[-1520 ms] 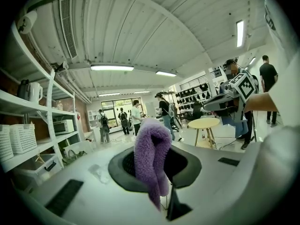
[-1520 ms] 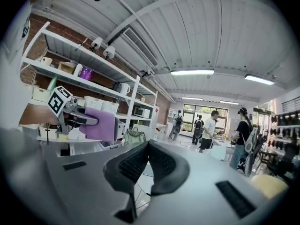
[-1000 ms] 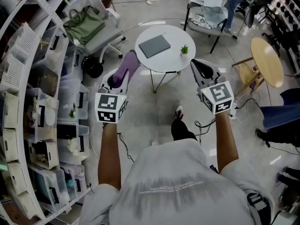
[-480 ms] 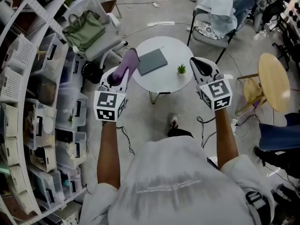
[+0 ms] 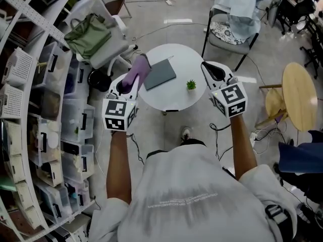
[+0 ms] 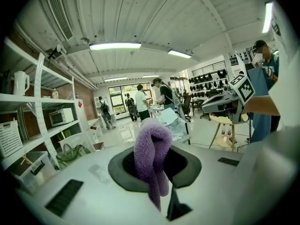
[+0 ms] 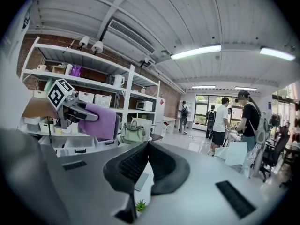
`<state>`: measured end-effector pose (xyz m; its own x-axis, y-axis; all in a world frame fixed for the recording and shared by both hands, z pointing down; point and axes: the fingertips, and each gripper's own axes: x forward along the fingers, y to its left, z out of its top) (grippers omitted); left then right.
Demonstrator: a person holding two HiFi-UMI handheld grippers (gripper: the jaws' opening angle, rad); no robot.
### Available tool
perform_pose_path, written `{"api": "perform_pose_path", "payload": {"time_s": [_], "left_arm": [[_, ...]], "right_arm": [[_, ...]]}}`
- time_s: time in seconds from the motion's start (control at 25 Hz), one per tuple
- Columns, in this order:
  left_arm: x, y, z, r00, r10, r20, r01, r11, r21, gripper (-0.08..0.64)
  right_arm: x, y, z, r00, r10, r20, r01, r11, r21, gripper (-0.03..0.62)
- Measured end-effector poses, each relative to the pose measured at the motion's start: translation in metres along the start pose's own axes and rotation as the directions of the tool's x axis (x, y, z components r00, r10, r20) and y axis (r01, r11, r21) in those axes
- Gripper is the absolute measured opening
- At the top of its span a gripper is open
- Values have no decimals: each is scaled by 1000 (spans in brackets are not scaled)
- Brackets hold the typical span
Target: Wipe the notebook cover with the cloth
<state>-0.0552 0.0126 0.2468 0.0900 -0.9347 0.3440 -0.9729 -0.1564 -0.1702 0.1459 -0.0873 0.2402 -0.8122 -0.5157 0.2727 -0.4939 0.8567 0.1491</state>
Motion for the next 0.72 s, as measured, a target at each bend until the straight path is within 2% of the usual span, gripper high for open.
{"api": "perform_pose_path", "payload": {"time_s": [0.24,0.4,0.6,0.72], "left_arm": [[35,3,-7,999,-22,-47,22,1000,2,49],[61,17,-16,996,-53,-65,54,999,0,49],[105,37,-39,986,-132,-101,134,991,18,49],[140,51,-58,970,-198,-142,208,976,57,49]], "right_arm": [[26,-12,-20,999,37,-35,-35,998,51,2],[47,-15,-24,998,30,-52,-27,997,69,3],[79,-12,-35,997,6,-79,3,994,110,3],[102,-7,-46,992,-32,-119,49,989,140,3]]}}
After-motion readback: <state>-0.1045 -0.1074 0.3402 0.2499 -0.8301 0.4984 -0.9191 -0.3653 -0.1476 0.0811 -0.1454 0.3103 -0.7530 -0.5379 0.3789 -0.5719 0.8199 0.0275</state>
